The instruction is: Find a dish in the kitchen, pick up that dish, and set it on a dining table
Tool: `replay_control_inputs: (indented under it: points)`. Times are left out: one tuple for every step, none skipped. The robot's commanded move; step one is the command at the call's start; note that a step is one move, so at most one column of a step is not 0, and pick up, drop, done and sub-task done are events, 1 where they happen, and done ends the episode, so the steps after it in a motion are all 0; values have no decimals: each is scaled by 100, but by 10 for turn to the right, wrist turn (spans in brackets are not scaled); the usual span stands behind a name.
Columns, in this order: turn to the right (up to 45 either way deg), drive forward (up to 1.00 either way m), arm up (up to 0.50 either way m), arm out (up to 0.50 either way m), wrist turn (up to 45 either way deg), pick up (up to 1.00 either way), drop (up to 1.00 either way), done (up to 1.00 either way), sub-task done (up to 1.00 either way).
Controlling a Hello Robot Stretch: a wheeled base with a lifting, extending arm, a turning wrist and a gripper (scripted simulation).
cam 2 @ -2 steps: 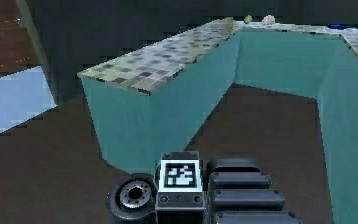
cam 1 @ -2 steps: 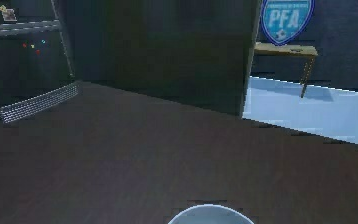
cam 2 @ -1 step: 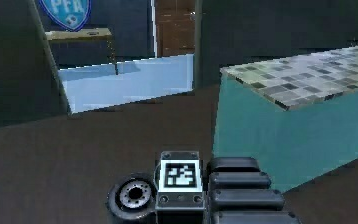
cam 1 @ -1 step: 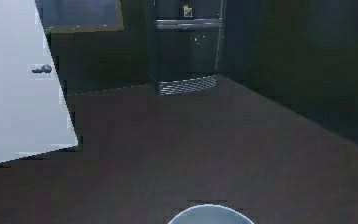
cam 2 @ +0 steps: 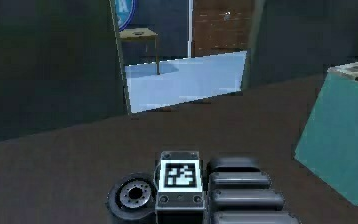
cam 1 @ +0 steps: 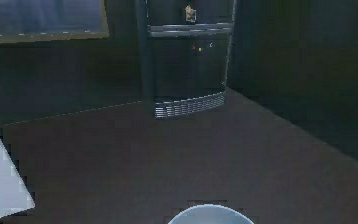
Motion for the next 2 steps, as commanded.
replay_control_inputs:
  points:
    - [-450, 0, 0, 0, 0, 0, 0, 0, 0]
    - [-180, 0, 0, 0, 0, 0, 0, 0, 0]
